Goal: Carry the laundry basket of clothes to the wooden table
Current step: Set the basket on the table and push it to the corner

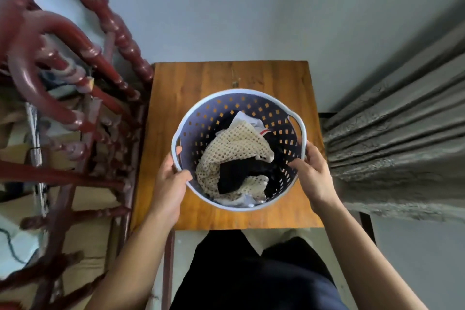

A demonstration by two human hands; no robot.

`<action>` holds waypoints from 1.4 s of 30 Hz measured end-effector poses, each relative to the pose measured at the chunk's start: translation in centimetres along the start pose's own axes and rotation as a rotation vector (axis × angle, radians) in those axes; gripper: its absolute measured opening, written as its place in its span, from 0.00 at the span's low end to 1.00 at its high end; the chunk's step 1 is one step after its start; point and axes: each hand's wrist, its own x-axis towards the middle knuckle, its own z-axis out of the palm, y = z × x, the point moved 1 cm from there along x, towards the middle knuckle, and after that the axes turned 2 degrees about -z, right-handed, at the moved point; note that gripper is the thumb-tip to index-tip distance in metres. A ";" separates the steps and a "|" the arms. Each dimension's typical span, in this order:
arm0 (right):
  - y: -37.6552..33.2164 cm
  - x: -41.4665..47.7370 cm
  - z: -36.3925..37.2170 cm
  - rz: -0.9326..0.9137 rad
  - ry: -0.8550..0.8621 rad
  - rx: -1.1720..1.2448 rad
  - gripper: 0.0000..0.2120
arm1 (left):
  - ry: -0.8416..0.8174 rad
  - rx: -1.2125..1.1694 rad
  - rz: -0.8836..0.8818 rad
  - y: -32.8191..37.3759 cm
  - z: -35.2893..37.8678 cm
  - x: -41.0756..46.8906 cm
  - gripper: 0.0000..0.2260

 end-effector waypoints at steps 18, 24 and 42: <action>0.6 10.2 5.1 -0.017 -0.165 -0.248 0.27 | 0.070 0.125 0.039 3.2 1.8 13.1 0.25; 1.0 10.5 4.2 -0.087 -0.270 -0.282 0.33 | 0.178 0.158 -0.016 0.5 4.8 8.8 0.26; -1.3 12.6 6.6 -0.285 -0.529 -0.800 0.65 | 0.280 0.401 -0.015 1.8 0.6 13.9 0.21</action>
